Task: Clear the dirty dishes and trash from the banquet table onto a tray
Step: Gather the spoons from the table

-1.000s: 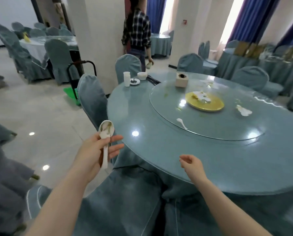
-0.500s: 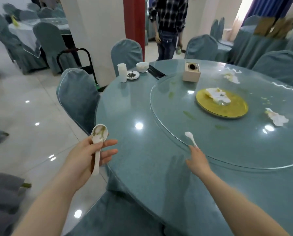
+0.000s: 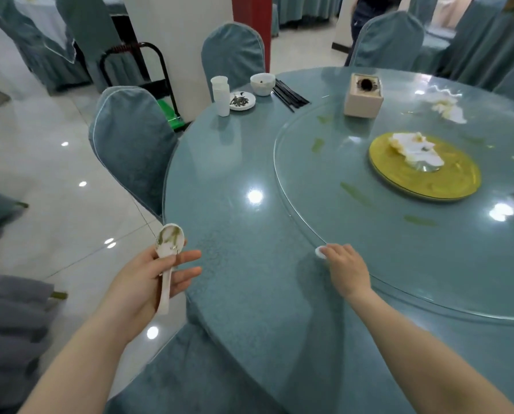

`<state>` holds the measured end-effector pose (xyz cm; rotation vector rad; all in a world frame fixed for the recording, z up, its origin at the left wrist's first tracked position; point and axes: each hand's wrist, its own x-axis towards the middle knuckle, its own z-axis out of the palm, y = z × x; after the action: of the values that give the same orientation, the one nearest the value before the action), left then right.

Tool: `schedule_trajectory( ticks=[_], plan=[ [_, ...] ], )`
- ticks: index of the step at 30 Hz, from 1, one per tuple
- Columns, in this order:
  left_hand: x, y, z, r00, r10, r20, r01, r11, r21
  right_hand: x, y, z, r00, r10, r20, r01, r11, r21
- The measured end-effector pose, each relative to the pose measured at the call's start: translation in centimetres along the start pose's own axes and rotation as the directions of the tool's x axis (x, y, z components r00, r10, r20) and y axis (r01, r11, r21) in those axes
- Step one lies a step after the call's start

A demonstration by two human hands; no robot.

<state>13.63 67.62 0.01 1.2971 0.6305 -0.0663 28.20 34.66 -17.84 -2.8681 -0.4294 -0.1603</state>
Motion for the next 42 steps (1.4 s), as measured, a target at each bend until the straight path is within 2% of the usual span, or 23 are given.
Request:
schedule_trajectory(
  ticks=[2,5,8,11,13,15,24,29,32,36,42],
  plan=[
    [-0.2,-0.2,-0.2,1.0,-0.011,-0.007,0.011,1.0,-0.009,-0.3,-1.5,-0.1,0.999,-0.006,0.032,0.003,0.996,0.089],
    [-1.0,-0.4,-0.5,1.0,-0.016,-0.011,0.016,0.999,-0.033,-0.7,-4.4,-1.0,0.99,0.124,0.062,-0.137,0.931,0.338],
    [-2.6,-0.8,-1.4,0.999,-0.023,-0.022,0.022,0.998,-0.057,-1.4,-7.8,-3.2,0.959,0.257,0.122,-0.276,0.737,0.617],
    [-4.9,-1.1,-3.0,0.999,-0.023,-0.029,0.021,0.996,-0.082,-3.5,-11.4,-5.1,0.934,0.23,0.274,-0.357,0.539,0.763],
    [-6.8,-1.5,-4.6,1.0,-0.004,-0.03,0.002,0.997,-0.079,-6.3,-14.0,-5.3,0.902,0.202,0.381,-0.431,0.459,0.777],
    [-9.0,-1.9,-6.7,0.999,0.03,-0.027,-0.032,0.997,-0.068,-9.5,-16.9,-5.4,0.883,0.189,0.43,-0.468,0.424,0.775],
    [-22.3,-5.8,-21.7,0.987,0.159,0.003,-0.158,0.983,-0.097,-21.9,-31.7,-8.9,0.92,0.162,0.357,-0.392,0.362,0.846],
    [-29.0,-6.9,-29.7,0.982,0.19,-0.022,-0.191,0.973,-0.126,-27.1,-39.4,-10.4,0.909,0.094,0.406,-0.416,0.234,0.879],
    [-31.3,-7.2,-32.5,0.978,0.203,-0.038,-0.204,0.979,-0.022,-29.1,-42.8,-11.1,0.91,0.009,0.415,-0.41,0.183,0.894],
    [-32.2,-7.8,-35.2,0.977,0.18,-0.113,-0.179,0.984,0.018,-29.4,-47.1,-12.0,0.925,0.015,0.381,-0.377,0.179,0.909],
    [-31.0,-7.5,-38.6,0.979,0.145,-0.142,-0.166,0.974,-0.154,-28.7,-54.0,-12.4,0.937,-0.002,0.35,-0.344,0.188,0.92]
  ],
)
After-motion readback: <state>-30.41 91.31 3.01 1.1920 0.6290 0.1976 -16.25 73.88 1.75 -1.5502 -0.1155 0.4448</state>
